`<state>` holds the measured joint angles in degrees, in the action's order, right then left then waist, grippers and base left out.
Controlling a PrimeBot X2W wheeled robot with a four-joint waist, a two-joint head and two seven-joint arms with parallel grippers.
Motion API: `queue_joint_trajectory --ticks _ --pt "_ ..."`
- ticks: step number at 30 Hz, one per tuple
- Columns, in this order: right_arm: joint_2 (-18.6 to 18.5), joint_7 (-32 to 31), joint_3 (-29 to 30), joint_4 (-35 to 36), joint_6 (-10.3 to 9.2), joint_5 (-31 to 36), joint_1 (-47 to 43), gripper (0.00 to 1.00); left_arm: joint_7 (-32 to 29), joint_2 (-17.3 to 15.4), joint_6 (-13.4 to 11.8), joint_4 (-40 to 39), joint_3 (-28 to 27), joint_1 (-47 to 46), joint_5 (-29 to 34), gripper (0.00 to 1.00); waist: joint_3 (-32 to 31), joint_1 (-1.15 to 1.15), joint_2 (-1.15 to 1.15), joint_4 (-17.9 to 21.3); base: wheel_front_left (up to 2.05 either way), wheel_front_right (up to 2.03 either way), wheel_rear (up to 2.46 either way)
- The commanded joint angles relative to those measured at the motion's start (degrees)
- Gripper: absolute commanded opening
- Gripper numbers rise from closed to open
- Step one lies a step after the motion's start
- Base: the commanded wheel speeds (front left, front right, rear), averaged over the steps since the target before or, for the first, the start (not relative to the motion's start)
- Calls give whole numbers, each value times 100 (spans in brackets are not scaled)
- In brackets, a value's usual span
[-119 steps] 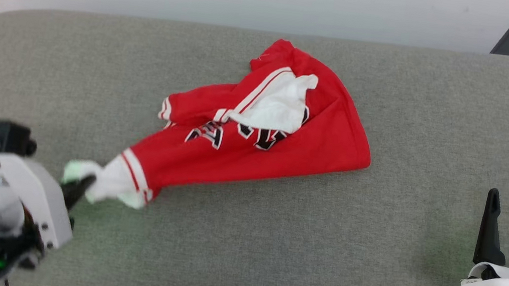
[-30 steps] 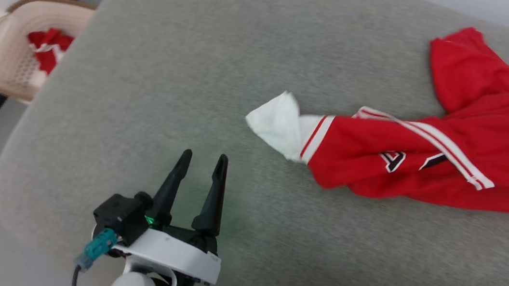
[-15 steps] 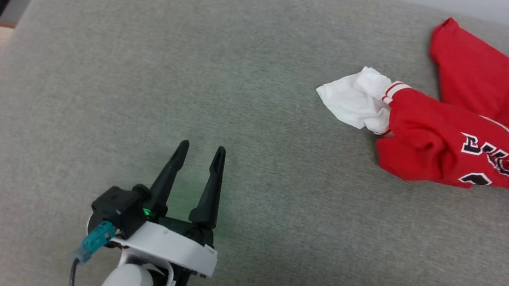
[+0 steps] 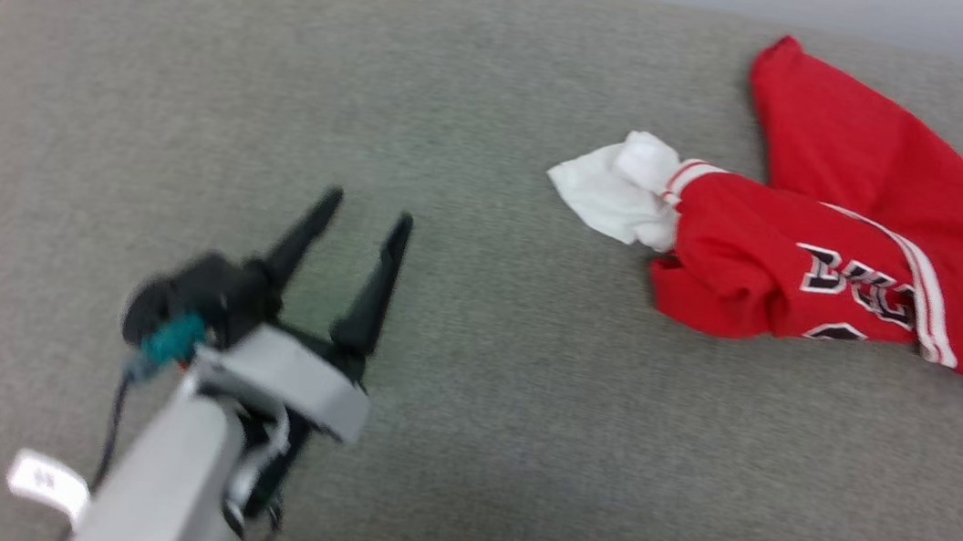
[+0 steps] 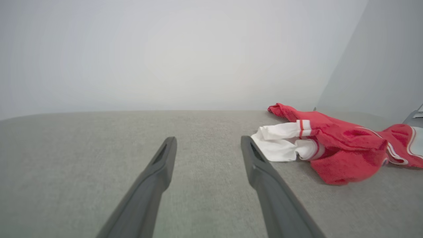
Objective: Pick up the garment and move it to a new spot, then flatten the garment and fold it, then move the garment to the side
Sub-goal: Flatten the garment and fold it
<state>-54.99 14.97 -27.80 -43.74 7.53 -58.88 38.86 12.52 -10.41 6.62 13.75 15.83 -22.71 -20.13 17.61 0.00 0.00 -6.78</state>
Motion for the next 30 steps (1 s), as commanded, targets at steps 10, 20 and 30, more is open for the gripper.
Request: queue_joint_trajectory --ticks 10,20,30 --pt "1993 26 2953 2732 -8 1888 -2164 100 -1448 -998 90 349 1085 -1762 -1289 100 67 0 0 933 0 0 0" --pt "3009 27 2696 4203 -8 2351 -2767 100 -3806 -1830 88 1112 2562 -3541 -3807 100 483 0 0 1672 0 0 0" --pt "3245 28 2370 4436 -8 2332 -2515 100 -4967 -2135 89 2147 3395 -4451 -4395 100 960 0 0 2161 0 0 0"
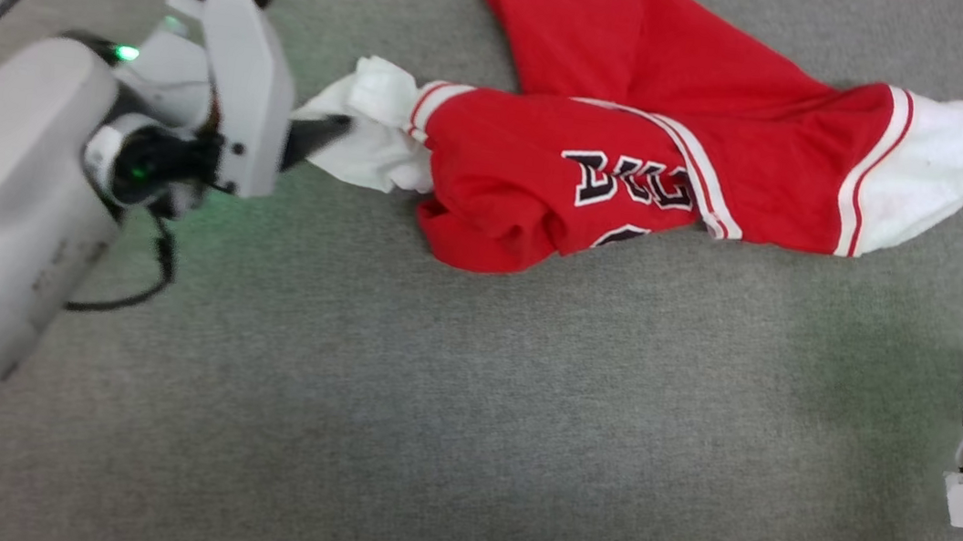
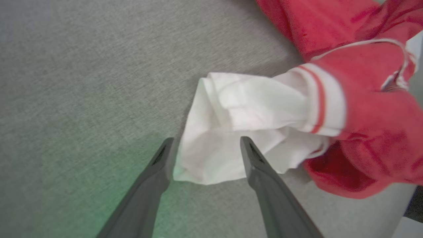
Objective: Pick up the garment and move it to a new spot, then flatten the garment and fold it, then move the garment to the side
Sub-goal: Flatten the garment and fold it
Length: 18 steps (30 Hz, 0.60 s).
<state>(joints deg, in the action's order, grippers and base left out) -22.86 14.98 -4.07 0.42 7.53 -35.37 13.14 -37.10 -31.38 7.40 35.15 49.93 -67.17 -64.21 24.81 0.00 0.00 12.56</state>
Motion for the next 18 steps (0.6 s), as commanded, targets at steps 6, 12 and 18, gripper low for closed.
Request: queue_joint_trajectory --ticks 6,12,18 --pt "67 28 -174 0 -8 35 189 100 -198 11 4 599 422 -200 18 100 417 0 0 363 0 0 0" --pt "40 27 -107 -38 -8 80 171 100 -173 174 19 423 554 -87 -574 0 353 0 0 195 0 0 0" --pt "-70 27 -122 -66 -8 162 136 100 822 -184 12 -39 638 -231 -576 0 13 0 0 -206 0 0 0"
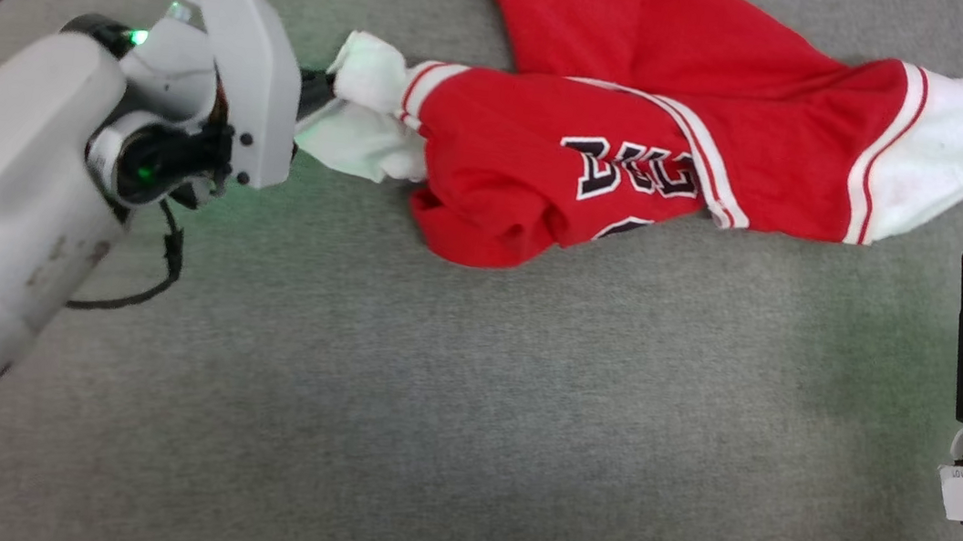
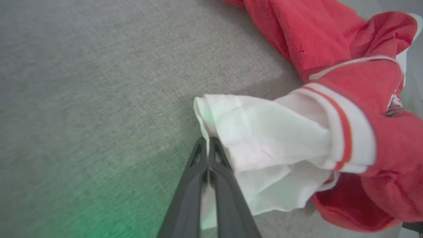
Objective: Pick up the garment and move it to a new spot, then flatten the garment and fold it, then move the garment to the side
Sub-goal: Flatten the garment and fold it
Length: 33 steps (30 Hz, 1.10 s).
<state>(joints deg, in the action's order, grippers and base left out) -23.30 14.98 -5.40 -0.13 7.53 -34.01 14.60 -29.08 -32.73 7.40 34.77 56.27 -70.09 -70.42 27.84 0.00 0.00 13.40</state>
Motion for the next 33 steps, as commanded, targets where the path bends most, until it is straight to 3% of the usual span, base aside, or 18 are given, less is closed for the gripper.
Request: queue_joint_trajectory --ticks 1,7,17,22,25,33 --pt "-41 27 4 -18 -8 36 -15 100 258 -132 12 -103 23 50 68 0 -358 0 0 -359 0 0 0" --pt "-106 27 -32 -95 -8 68 -162 100 1597 -664 12 -764 111 249 -45 0 -744 0 0 -726 0 0 0" --pt "-144 27 -33 -130 -8 27 -360 100 3099 -1630 5 -1487 487 1142 -173 0 -1047 0 0 -975 0 0 0" --pt "-185 28 21 -145 -8 -41 -470 100 3884 -1761 5 -1164 784 1479 199 0 -1085 0 0 -994 0 0 0" --pt "-210 26 8 -162 -8 -55 -460 100 4238 -1605 5 -704 950 1406 639 0 -1083 0 0 -960 0 0 0" --pt "-216 12 -88 -265 -8 -96 -465 100 4410 -1472 1 210 1310 1832 878 0 -1107 0 0 -730 0 0 0"
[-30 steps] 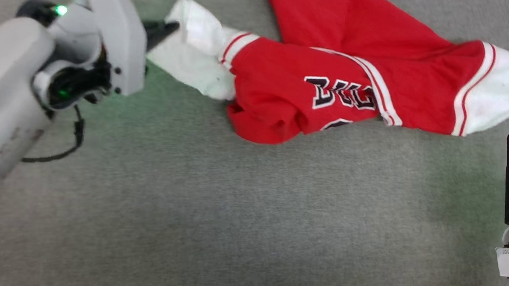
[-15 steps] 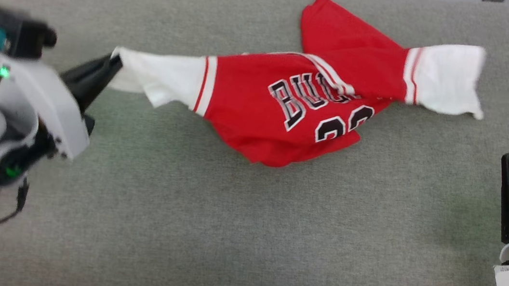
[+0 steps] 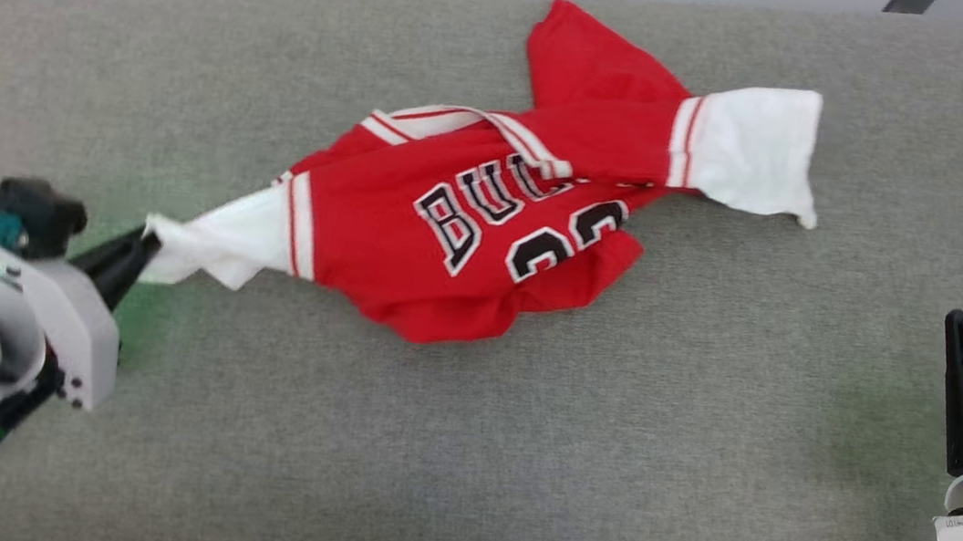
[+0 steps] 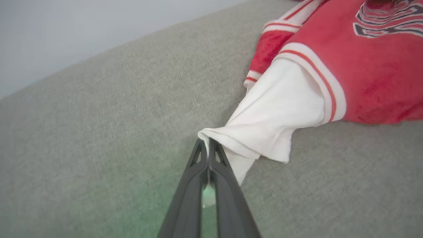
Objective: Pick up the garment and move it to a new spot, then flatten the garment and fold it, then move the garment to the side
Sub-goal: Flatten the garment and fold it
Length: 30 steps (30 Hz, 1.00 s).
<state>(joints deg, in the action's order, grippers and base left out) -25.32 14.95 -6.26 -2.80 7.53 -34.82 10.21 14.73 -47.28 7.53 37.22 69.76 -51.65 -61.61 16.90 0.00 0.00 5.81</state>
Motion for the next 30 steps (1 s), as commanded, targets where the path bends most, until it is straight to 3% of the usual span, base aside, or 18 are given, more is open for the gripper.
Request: queue_joint_trajectory --ticks 1,2,3,4,5,6,9,14,21,24,30 --pt "-19 15 -9 -10 -8 -24 -54 100 35 4 -12 33 5 59 -36 0 -18 0 0 43 0 0 0" --pt "-30 14 -18 -23 -8 -30 -74 100 40 29 -12 96 29 111 -67 0 -30 0 0 48 0 0 0" --pt "-54 -5 -48 -32 -8 -21 -83 100 35 53 -12 138 57 159 -86 14 -43 0 0 46 0 0 0" --pt "-77 -27 -85 -34 -8 1 -71 100 41 69 -12 173 62 189 -117 41 -55 0 0 36 0 0 0" --pt "-115 -55 -126 -34 -8 31 -40 100 47 90 -12 200 5 183 -149 89 -66 0 0 15 0 0 0" --pt "-178 -90 -175 -37 -8 82 13 100 50 117 -12 205 -96 152 -133 100 -77 0 0 -23 0 0 0" --pt "-424 -286 -406 -42 -8 269 221 100 37 205 -33 240 -577 203 21 100 -111 0 0 -177 0 0 0" --pt "-1026 -784 -997 -107 -8 546 751 100 38 621 -348 -187 -1830 753 438 100 -178 0 0 -594 0 0 0" --pt "-1849 -1452 -2117 -295 -8 405 1825 100 39 1656 -769 -1409 -3580 2120 1356 100 -180 0 0 -1341 0 0 0" --pt "-2128 -1685 -2713 -419 -8 230 2376 100 40 2197 -781 -1887 -4097 2660 1810 100 -112 0 0 -1627 0 0 0" --pt "-2582 -2066 -4004 -776 -8 -35 3495 100 40 3127 -467 -2403 -4716 3326 2549 100 141 0 0 -2100 0 0 0"
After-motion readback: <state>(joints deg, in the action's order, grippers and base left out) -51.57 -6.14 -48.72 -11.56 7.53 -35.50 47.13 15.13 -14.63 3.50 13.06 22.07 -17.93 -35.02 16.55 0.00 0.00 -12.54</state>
